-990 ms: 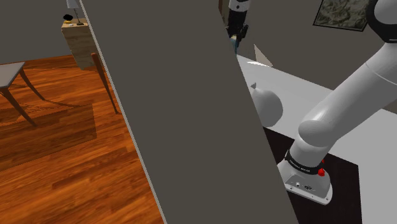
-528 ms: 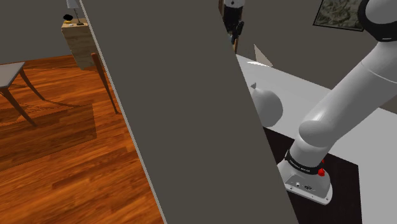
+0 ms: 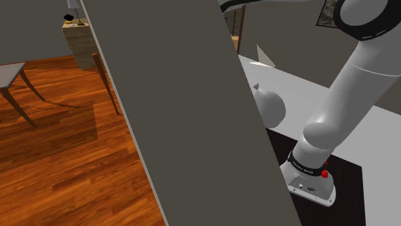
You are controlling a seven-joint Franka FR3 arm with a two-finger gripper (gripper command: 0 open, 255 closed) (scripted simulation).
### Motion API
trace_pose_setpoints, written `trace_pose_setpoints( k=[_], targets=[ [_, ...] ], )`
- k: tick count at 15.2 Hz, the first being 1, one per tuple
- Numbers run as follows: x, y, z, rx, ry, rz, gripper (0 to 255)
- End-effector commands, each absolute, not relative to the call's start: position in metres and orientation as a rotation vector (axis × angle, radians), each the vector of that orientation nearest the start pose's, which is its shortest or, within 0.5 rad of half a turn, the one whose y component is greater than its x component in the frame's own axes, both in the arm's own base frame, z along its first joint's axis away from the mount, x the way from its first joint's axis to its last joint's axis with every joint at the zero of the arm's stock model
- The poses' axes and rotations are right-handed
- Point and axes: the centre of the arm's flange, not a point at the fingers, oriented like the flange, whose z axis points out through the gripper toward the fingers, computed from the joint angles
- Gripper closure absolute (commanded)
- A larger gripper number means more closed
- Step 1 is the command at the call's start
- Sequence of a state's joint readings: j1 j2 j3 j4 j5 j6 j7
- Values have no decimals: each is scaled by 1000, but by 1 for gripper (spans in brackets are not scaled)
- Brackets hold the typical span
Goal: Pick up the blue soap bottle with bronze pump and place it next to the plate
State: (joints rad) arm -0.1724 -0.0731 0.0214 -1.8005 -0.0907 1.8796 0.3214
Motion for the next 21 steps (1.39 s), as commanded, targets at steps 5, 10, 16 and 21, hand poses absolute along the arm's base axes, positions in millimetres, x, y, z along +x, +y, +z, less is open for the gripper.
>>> trace_pose_setpoints(
  k=[5,10,16,21],
  targets=[
    [600,-45,547,-3126,719,-258,255],
    [646,-9,516,-3126,719,-258,255],
    [701,34,479,-3126,719,-258,255],
    [746,70,448,-3126,719,-258,255]
  ],
)
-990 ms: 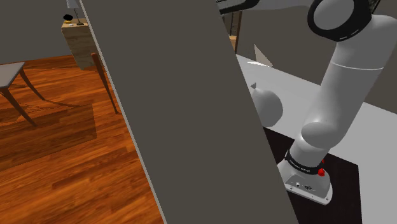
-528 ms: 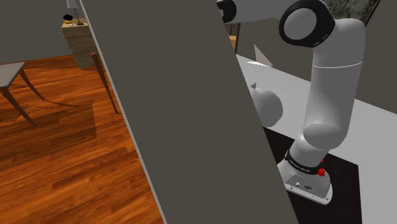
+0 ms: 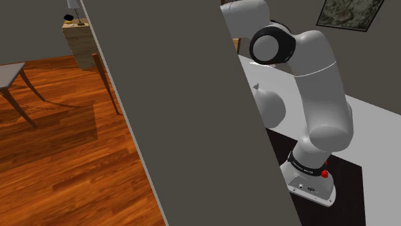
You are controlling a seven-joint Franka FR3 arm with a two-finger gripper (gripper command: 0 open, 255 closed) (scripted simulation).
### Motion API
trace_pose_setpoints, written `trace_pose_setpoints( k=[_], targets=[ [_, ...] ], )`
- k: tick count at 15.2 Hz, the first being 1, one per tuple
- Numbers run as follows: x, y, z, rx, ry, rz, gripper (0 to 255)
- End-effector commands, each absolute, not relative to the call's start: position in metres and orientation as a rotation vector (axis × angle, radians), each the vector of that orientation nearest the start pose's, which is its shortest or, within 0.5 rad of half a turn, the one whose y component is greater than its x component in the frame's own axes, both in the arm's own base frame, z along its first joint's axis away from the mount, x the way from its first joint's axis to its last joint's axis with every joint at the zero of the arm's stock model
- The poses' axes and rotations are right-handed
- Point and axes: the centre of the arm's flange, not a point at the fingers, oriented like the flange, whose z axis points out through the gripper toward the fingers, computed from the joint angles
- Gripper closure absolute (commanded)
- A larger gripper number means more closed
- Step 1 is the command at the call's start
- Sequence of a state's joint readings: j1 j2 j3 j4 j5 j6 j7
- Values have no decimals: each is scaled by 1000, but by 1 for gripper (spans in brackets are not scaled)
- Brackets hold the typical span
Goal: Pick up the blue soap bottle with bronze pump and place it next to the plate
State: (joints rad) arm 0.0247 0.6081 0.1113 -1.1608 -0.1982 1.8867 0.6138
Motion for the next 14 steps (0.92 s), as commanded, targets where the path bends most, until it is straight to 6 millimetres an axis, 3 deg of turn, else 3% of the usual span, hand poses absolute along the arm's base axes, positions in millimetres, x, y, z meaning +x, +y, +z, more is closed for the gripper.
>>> trace_pose_setpoints(
  k=[1,14],
  targets=[
    [756,78,442,-3126,719,-258,255],
    [756,78,373,-3126,719,-258,255]
  ],
)
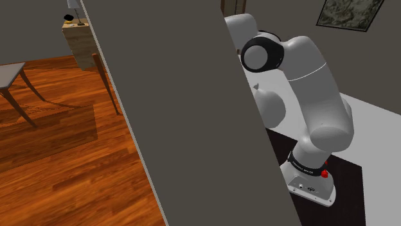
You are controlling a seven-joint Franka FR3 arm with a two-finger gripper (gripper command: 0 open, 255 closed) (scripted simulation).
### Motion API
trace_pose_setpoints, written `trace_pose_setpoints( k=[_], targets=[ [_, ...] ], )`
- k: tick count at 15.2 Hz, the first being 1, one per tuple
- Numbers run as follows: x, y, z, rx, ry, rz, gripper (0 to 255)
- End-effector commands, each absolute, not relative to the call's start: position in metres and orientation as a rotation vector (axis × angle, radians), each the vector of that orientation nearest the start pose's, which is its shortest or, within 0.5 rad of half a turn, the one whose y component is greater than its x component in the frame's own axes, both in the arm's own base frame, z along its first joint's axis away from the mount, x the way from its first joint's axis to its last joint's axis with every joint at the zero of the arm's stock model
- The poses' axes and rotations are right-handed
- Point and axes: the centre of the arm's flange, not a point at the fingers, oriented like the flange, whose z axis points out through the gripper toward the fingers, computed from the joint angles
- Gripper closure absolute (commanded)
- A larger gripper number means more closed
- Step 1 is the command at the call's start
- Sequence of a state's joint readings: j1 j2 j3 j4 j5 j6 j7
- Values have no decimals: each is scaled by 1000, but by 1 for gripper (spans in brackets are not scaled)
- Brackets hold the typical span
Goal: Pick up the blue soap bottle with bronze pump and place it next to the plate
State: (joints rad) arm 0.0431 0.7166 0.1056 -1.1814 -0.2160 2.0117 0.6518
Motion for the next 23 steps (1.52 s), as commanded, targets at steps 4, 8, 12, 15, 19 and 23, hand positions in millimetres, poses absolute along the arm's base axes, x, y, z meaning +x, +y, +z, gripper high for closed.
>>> trace_pose_setpoints(
  k=[4,8,12,15,19,23],
  targets=[
    [756,78,359,-3126,719,-258,255],
    [756,78,359,-3126,719,-258,255],
    [755,79,359,-3126,719,-258,0],
    [756,78,359,-3126,719,-258,0],
    [750,82,398,-3126,719,-258,0],
    [749,83,408,-3126,719,-258,0]
  ],
)
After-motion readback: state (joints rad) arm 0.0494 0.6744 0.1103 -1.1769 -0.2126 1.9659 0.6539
